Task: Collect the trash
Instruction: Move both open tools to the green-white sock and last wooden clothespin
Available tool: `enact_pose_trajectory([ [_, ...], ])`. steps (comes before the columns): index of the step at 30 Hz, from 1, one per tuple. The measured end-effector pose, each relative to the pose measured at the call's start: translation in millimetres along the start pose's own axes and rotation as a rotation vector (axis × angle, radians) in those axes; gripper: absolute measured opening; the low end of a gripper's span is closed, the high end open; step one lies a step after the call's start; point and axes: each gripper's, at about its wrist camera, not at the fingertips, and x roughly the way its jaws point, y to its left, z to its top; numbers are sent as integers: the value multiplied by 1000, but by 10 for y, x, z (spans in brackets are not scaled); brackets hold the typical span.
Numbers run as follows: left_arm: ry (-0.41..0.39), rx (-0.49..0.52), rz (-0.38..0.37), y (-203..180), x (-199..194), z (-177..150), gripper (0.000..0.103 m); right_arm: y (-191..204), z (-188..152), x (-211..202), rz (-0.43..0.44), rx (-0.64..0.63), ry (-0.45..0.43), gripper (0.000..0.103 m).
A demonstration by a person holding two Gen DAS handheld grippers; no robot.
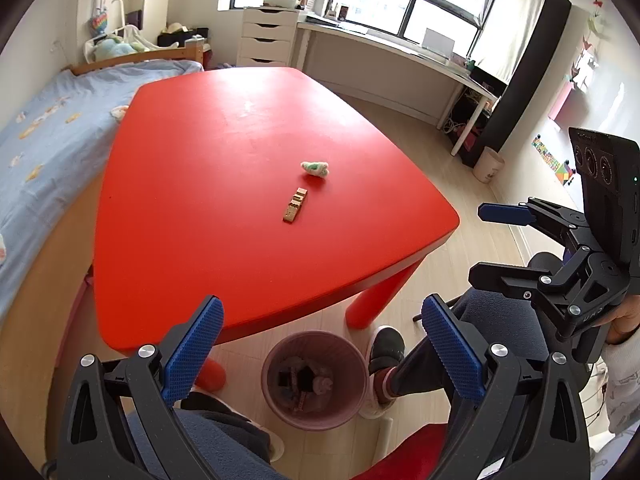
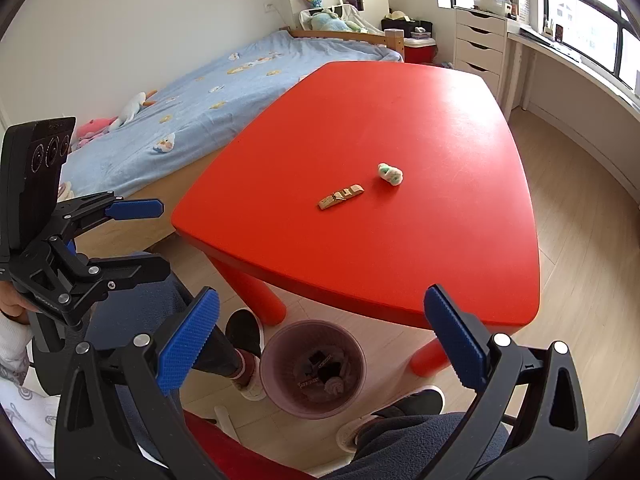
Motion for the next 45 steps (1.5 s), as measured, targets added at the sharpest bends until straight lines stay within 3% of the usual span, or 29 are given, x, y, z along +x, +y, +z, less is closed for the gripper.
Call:
enact_pose_trajectory([
  [13,10,125,-3,19,325,483,95,-326,643,335,-56,-55,17,100],
  [27,96,191,-13,87,826,855,95,-667,1264,1149,-76,-94,155,100],
  [37,197,196,4,173,1311,878,95,-811,1316,1723,-82,-90,268,100],
  [45,251,196,17,155,1532,857,95,-787,1327,1951,-83,-125,297,100],
])
